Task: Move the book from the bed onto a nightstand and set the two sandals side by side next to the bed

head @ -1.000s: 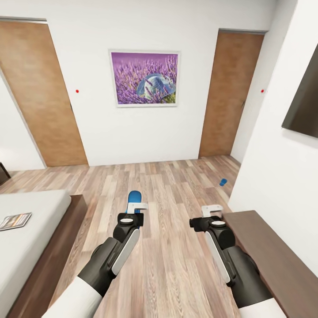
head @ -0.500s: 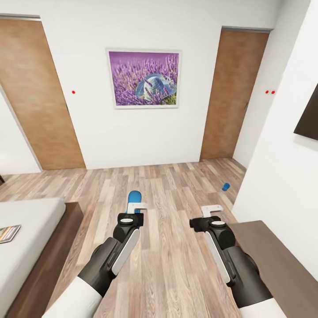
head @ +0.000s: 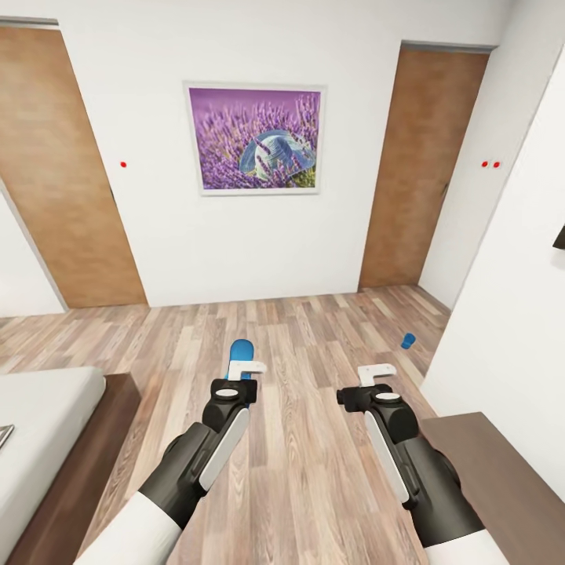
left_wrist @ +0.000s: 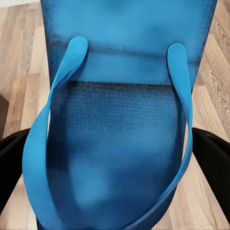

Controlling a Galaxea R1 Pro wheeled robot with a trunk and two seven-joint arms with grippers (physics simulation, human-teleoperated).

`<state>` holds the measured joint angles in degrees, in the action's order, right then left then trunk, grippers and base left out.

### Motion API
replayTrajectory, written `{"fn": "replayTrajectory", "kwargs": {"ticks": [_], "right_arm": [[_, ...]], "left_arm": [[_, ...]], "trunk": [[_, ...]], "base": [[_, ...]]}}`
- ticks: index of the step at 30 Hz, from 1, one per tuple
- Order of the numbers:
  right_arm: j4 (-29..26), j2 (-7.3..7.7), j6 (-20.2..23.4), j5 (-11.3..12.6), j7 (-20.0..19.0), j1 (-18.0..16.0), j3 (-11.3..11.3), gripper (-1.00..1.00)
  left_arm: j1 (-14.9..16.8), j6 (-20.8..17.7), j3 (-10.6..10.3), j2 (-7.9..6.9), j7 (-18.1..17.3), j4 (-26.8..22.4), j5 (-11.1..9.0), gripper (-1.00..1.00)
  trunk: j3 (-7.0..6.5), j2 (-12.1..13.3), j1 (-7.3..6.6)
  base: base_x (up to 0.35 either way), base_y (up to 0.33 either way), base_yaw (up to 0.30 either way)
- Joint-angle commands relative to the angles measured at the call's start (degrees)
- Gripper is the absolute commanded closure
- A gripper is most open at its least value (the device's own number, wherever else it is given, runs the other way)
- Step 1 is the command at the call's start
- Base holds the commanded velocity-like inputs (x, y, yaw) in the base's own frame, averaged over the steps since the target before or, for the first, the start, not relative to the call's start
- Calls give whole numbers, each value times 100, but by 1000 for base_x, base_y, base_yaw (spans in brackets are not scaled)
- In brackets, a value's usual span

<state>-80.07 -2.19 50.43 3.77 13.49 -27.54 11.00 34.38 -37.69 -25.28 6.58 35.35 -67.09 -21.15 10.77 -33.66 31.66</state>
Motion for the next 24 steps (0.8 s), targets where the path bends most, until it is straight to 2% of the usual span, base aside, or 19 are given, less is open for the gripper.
{"fn": "replayTrajectory", "kwargs": {"ticks": [1,12,20,24], "right_arm": [[-4,0,20,39,46,-6,6,-100],[-5,-1,12,45,49,-6,7,-100],[7,-1,27,53,49,-6,7,-100],[8,-1,28,47,49,-6,7,-100]], "left_arm": [[7,-11,-12,-3,60,-6,-54,100],[7,-3,13,-7,66,8,-69,100],[7,-2,58,-3,64,259,-90,100],[7,-2,64,-6,64,303,-249,100]], "trunk": [[10,-9,6],[10,-9,6],[10,-9,6],[10,-9,6]], "base": [[336,15,0],[336,5,-9],[337,0,-217],[338,0,-277]]}}
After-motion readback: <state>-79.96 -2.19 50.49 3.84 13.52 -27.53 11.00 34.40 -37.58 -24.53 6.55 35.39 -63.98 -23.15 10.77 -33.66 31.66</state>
